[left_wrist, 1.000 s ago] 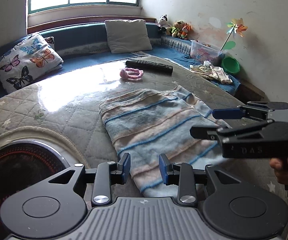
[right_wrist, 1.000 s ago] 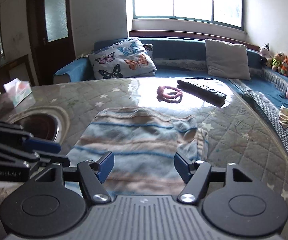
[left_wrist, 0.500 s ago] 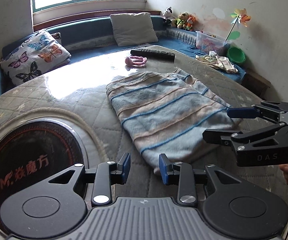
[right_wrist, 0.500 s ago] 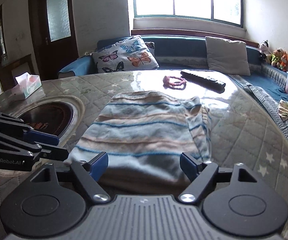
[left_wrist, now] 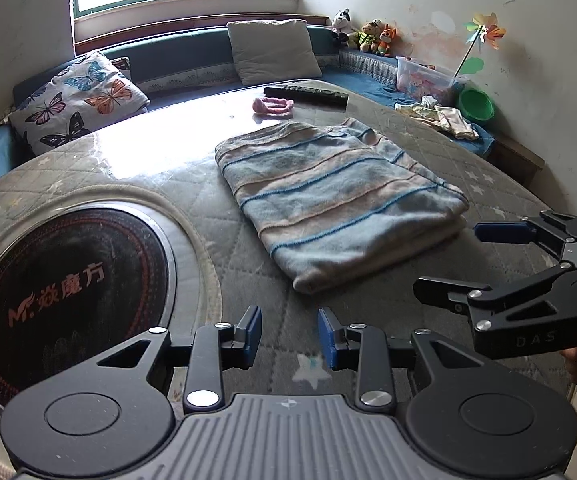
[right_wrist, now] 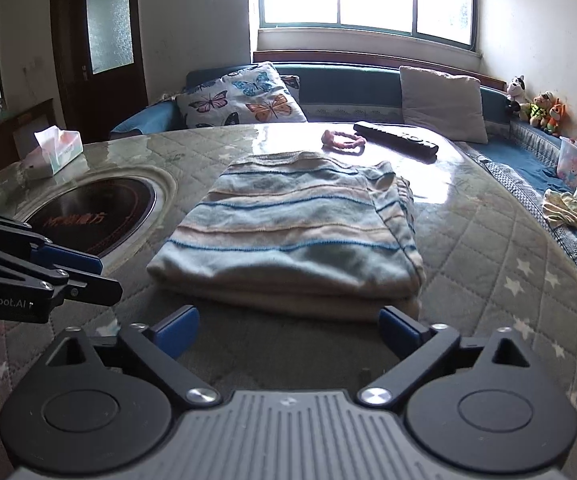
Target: Fold clothes
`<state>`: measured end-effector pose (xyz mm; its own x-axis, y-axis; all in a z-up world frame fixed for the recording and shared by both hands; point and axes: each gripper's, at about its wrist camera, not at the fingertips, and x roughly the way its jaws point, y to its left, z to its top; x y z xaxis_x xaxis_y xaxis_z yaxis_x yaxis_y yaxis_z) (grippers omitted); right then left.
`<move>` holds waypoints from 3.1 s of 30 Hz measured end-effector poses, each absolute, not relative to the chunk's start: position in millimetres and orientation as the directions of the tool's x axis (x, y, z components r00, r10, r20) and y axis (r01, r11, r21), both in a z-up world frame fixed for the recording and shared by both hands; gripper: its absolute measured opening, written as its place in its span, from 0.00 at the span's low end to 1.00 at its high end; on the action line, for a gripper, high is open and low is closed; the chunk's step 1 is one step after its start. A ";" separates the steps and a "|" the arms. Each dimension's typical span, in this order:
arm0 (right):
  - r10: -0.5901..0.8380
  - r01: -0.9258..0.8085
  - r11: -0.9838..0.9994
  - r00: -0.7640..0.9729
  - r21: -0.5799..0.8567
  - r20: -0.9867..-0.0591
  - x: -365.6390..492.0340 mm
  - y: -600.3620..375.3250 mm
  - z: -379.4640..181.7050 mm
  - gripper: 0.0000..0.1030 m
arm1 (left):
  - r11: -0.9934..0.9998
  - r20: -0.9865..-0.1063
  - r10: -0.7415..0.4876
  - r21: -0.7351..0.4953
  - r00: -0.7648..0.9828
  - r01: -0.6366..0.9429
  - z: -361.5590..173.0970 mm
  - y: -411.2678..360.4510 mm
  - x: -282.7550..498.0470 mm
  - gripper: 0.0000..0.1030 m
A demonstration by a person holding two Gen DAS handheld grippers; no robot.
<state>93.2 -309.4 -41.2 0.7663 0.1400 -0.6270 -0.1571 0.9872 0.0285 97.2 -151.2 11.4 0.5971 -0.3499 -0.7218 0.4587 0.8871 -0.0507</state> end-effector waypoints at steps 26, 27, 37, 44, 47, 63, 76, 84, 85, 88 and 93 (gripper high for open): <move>0.121 -0.112 0.992 0.764 0.054 -0.633 64.5 -302.1 -49.8 1.00 | 0.902 -0.693 -0.301 0.017 0.655 0.432 6.2 -146.7 65.8 0.33; 0.121 -0.112 0.992 0.765 0.054 -0.633 64.4 -301.7 -49.7 1.00 | 0.902 -0.692 -0.296 0.023 0.658 0.431 6.2 -147.4 65.3 0.33; 0.127 -0.115 0.992 0.764 0.060 -0.633 64.7 -300.9 -50.4 1.00 | 0.893 -0.680 -0.302 0.043 0.668 0.448 7.1 -151.4 61.4 0.35; 0.131 -0.117 0.991 0.763 0.064 -0.633 66.0 -300.8 -51.4 1.00 | 0.889 -0.680 -0.291 0.069 0.674 0.453 5.5 -154.2 61.4 0.35; 0.131 -0.118 0.991 0.764 0.064 -0.632 66.7 -300.4 -51.3 1.00 | 0.887 -0.675 -0.289 0.079 0.679 0.455 4.6 -154.6 61.0 0.35; 0.118 -0.104 0.993 0.766 0.060 -0.632 73.7 -300.7 -50.5 1.00 | 0.889 -0.702 -0.263 0.090 0.662 0.448 -2.4 -157.3 70.1 0.35; 0.094 -0.069 0.996 0.768 0.065 -0.633 84.0 -301.3 -50.5 1.00 | 0.892 -0.724 -0.265 0.066 0.636 0.447 -5.0 -158.4 78.4 0.35; 0.090 -0.060 0.996 0.769 0.070 -0.633 88.3 -300.3 -51.0 1.00 | 0.892 -0.727 -0.267 0.061 0.632 0.447 -5.5 -160.7 81.1 0.35; 0.090 -0.058 0.996 0.769 0.071 -0.632 88.8 -300.2 -50.9 1.00 | 0.892 -0.727 -0.266 0.062 0.633 0.447 -5.5 -161.0 81.1 0.35; 0.091 -0.056 0.996 0.770 0.074 -0.632 89.3 -300.1 -50.4 1.00 | 0.893 -0.727 -0.264 0.064 0.633 0.446 -5.6 -161.4 81.7 0.35; 0.092 -0.057 0.996 0.771 0.075 -0.630 90.5 -298.9 -49.5 1.00 | 0.894 -0.724 -0.265 0.062 0.637 0.443 -4.9 -161.5 82.6 0.35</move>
